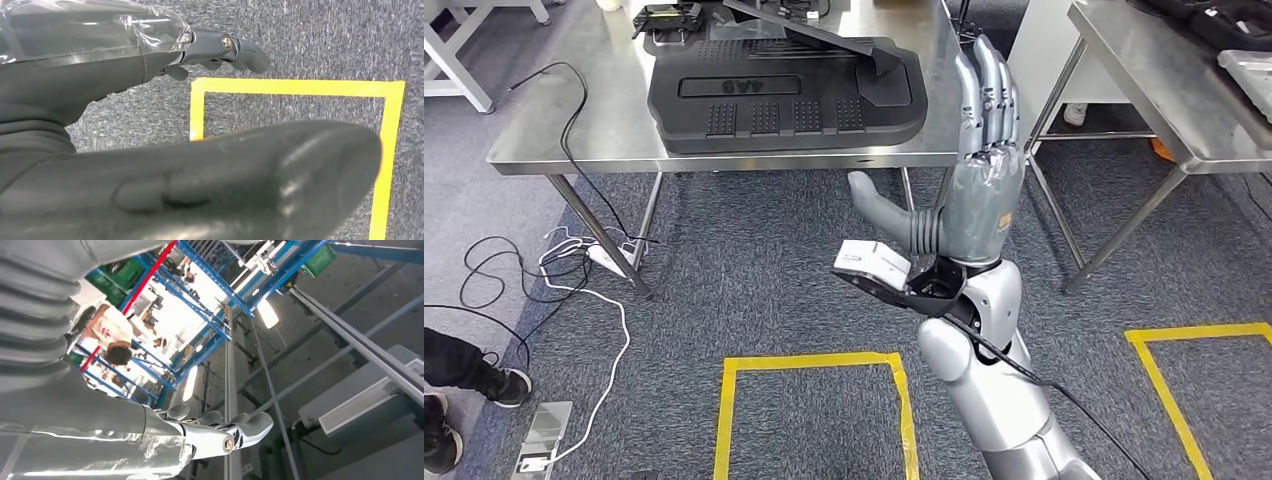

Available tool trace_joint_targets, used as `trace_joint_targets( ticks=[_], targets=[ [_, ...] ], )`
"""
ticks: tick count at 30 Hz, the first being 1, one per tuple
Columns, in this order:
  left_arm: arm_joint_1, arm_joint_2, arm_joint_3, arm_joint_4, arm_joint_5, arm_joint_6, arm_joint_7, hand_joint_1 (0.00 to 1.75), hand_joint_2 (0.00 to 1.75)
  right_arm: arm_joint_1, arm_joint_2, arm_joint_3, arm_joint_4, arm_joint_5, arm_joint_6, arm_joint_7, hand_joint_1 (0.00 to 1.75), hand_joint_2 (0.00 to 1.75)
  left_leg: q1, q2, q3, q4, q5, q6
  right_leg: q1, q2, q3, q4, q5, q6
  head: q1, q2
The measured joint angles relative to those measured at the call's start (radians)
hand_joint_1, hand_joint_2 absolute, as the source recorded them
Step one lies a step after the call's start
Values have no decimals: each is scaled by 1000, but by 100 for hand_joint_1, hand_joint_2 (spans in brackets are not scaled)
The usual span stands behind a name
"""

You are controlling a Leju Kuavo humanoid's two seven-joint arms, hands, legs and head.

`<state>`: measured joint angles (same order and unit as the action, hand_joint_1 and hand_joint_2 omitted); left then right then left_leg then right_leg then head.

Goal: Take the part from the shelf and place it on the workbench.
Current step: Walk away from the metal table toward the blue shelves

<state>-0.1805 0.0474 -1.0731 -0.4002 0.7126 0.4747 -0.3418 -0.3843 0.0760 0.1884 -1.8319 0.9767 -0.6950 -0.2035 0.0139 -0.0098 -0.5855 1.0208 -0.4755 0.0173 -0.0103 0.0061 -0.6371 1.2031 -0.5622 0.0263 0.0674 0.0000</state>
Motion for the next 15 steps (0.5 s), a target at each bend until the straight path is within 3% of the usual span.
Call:
trace_joint_targets(
  ticks=[2, 4, 6, 8, 11, 12, 13, 14, 15],
  targets=[
    [-3, 0, 0, 0, 0, 0, 0, 0, 0, -1, -2, 0, -1, 1, 0, 3, 0, 175, -1, -12, -4, 4, 2, -7, -2, 27, 62, -129, 48, -5, 0, 0],
    [-5, 0, 0, 0, 0, 0, 0, 0, 0, -1, -4, 0, -2, 3, 0, 7, 0, 175, -1, -26, -12, 4, 8, -19, -1, 41, 80, -177, 54, -11, -1, 0],
    [-4, 0, 0, 0, 0, 0, 0, 0, 0, -2, -6, 0, -3, 6, 0, 11, 0, 175, 1, -38, -16, 2, 12, -32, -1, 27, 79, -184, 60, -22, -2, 0],
    [-4, 0, 0, 0, 0, 0, 0, 0, 0, -4, -6, 0, -4, 8, 0, 15, 0, 175, 0, -30, -31, 36, -13, -41, -5, 9, 80, -193, 67, -36, -8, 0],
    [-5, 0, 0, 0, 0, 0, 0, 0, 0, -4, -7, 0, -6, 10, 0, 19, 0, 175, 2, -7, -109, 217, -106, -51, -4, -21, 79, -196, 70, -46, -20, 0],
    [-4, 0, 0, 0, 0, 0, 0, 0, 0, -3, -7, 0, -6, 10, 0, 20, 0, 175, 2, -4, -130, 267, -122, -53, -3, -31, 79, -195, 70, -46, -20, 0],
    [-3, 0, 0, 0, 0, 0, 0, 0, 0, -2, -8, 0, -6, 11, 0, 21, 0, 175, 3, -2, -135, 283, -120, -53, -2, -41, 78, -194, 69, -46, -21, 0],
    [-2, 0, 0, 0, 0, 0, 0, 0, 0, -1, -9, 0, -6, 12, 0, 22, 0, 175, 2, 1, -120, 259, -100, -52, -1, -50, 78, -193, 68, -46, -21, 0],
    [-2, 0, 0, 0, 0, 0, 0, 0, 0, -1, -9, 0, -6, 13, 0, 22, 0, 175, 2, 9, -89, 200, -68, -49, -1, -59, 79, -192, 66, -44, -22, 0]
  ],
)
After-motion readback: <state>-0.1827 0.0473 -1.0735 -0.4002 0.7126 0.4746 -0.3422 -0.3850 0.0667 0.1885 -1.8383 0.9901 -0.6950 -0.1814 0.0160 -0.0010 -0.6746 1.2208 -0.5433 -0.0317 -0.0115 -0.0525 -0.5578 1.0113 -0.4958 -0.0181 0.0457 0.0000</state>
